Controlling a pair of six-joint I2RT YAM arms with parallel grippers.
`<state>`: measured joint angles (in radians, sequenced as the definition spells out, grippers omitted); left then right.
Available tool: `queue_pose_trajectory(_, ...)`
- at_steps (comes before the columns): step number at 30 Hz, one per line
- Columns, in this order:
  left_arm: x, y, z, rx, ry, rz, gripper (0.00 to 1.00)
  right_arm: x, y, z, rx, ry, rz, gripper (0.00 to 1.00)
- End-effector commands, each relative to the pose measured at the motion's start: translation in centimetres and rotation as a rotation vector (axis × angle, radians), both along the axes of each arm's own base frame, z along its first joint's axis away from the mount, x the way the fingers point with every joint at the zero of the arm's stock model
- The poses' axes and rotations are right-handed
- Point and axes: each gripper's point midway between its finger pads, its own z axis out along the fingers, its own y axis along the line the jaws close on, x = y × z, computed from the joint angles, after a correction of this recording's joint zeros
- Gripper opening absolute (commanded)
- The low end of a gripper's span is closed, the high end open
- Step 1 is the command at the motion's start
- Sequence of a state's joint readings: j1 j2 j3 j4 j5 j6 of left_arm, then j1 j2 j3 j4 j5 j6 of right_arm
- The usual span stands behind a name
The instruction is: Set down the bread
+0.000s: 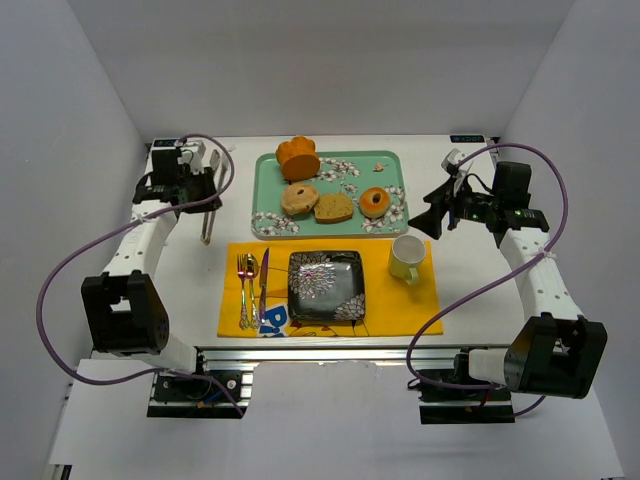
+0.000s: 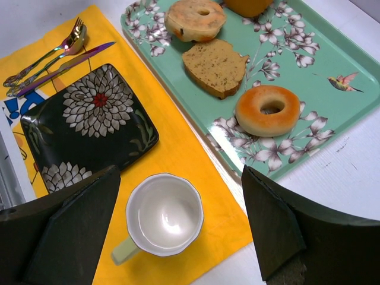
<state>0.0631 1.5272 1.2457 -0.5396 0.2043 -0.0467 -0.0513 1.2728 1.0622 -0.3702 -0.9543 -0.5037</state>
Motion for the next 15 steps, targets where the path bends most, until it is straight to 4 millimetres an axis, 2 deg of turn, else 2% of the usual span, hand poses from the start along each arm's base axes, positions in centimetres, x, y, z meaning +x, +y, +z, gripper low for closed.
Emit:
queue_pose_trajectory(1, -2.8, -4.2, 1.4, -0.175, 0.071, -0.014, 0.49, -0.1, 0.3, 2.2, 0.02, -0.055, 0.023, 0.88)
queue_pose_trajectory(2, -3.3, -6.3, 1.9, -0.221, 0.066, -0.056, 0.5, -0.2, 0.3, 2.2, 0.021, -0.053, 0.024, 0.88)
queue_pose_trajectory(3, -3.6, -7.5, 2.0, -0.251, 0.071, -0.072, 0.5, -0.4, 0.3, 2.3, 0.023, -0.054, 0.025, 0.88)
queue_pose_trajectory(7, -4.4, -10.3, 2.2, -0.4, 0.096, -0.068, 0.5, -0.7, 0.4, 2.2, 0.027, -0.05, 0.027, 0.88)
queue_pose_trajectory(12, -4.5, -12.1, 1.5, -0.455, 0.13, -0.052, 0.49, -1.1, 0.4, 2.1, 0.03, -0.044, 0.027, 0.88)
queue_pose_trajectory(15, -4.2, -12.4, 1.0, -0.455, 0.152, -0.025, 0.49, -1.3, 0.4, 2.0, 0.03, -0.046, 0.028, 0.88)
